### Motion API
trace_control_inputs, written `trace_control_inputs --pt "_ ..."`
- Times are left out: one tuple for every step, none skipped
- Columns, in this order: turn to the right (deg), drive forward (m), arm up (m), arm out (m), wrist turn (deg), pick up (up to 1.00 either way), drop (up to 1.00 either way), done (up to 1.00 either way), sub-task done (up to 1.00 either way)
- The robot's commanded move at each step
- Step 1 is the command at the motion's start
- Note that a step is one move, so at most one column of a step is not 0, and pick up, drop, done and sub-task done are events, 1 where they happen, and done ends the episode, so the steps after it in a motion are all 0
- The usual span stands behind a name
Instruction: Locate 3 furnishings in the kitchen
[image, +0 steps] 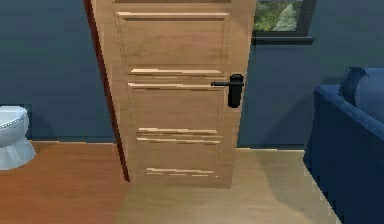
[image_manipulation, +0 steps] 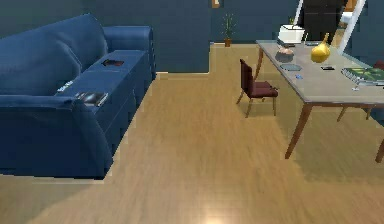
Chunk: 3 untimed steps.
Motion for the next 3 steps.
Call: trace_control_inputs --pt "3.0 0.00 0.00 0.00 0.0 0.00 0.00 0.00 0.00" --pt "0.0 0.20 0.00 0.00 0.0 0.00 0.00 0.00 0.00" --pt "-45.0 0.00 0.00 0.00 0.0 0.00 0.00 0.00 0.00"
